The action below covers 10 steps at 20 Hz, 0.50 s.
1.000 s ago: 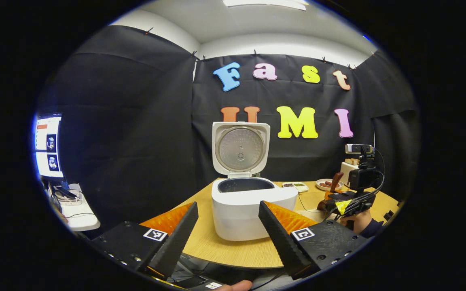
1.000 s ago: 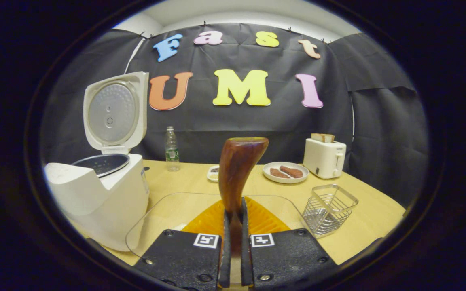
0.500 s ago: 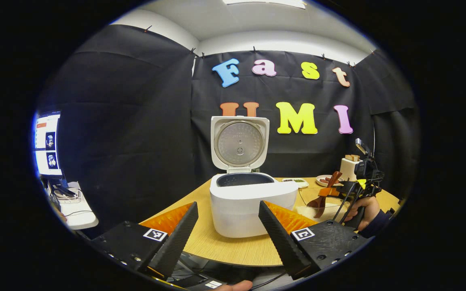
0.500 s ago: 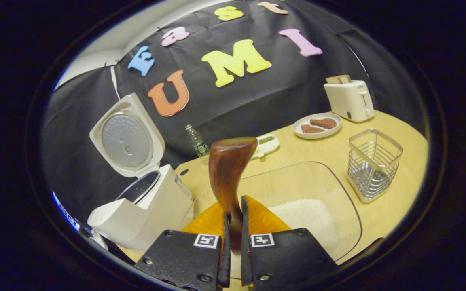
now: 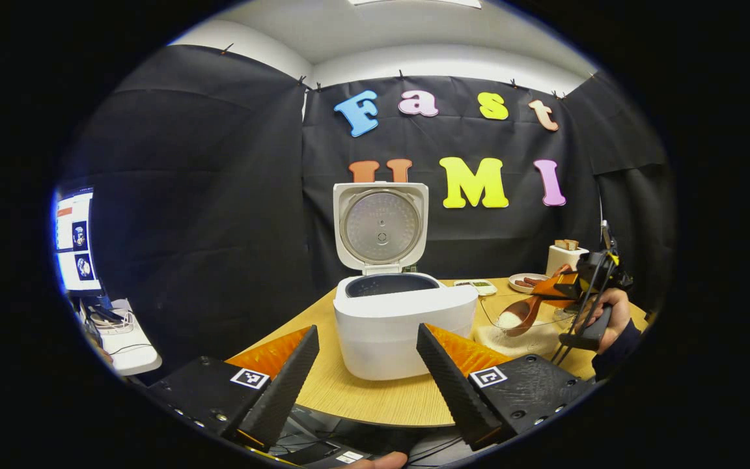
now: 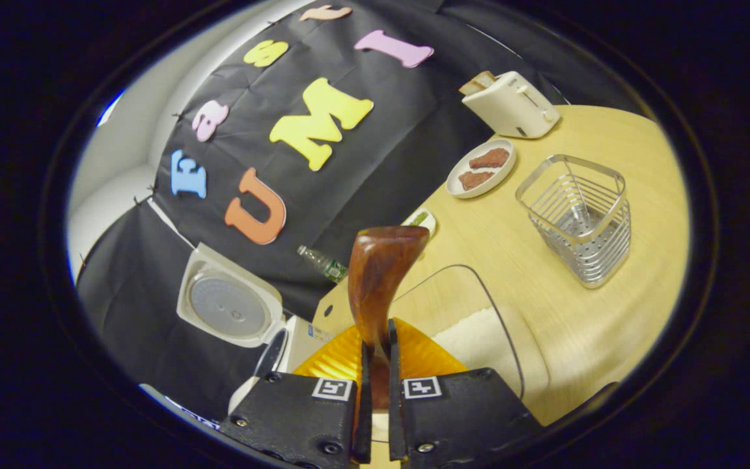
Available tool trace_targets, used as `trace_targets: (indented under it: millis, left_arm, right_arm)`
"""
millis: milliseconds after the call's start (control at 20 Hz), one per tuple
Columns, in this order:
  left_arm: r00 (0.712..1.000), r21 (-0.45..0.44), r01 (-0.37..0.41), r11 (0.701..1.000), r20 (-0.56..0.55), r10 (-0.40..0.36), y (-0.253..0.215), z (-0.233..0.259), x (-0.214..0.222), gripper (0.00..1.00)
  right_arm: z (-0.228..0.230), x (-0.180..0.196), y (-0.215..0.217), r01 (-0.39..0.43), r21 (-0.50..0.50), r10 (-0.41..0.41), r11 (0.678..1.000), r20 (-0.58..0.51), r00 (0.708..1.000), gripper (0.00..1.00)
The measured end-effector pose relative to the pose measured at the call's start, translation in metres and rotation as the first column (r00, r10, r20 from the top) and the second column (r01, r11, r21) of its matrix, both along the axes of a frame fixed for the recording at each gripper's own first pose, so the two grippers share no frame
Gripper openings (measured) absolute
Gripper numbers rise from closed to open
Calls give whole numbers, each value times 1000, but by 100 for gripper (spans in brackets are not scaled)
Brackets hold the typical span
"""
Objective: Close the left gripper, press the button to open the rice cooker; take a wooden spoon from the chopstick holder with the right hand, scoop a spoonful of rice and pour it into the rice cooker, then put the wooden spoon back into the chopstick holder.
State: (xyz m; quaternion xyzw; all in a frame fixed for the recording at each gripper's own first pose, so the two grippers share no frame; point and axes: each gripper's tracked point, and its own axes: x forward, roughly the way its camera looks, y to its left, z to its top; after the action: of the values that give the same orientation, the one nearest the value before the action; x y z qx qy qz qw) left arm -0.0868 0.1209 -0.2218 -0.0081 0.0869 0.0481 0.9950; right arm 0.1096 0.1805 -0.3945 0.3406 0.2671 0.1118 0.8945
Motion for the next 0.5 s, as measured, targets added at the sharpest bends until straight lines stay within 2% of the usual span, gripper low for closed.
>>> trace_targets:
  millis: [150, 250, 400, 500]
  left_arm:
    - [1000, -13, 4, 1000, -25, -4, -3, -5, -1, 96]
    - [1000, -24, 21, 999, -17, -22, -9, 0, -1, 96]
    - [1000, -12, 19, 1000, -16, -19, -8, 1, -1, 96]
    - [1000, -3, 12, 1000, -19, -12, -8, 3, -4, 96]
  right_arm:
    - [23, -2, -13, 21, 94, -27, 995, 57, 998, 15]
    - [33, -4, -22, 50, 189, -62, 981, 60, 996, 15]
    - [32, -2, -42, 126, 282, -136, 951, 16, 991, 15]
    - [30, -1, -46, 171, 361, -164, 917, -48, 985, 14]
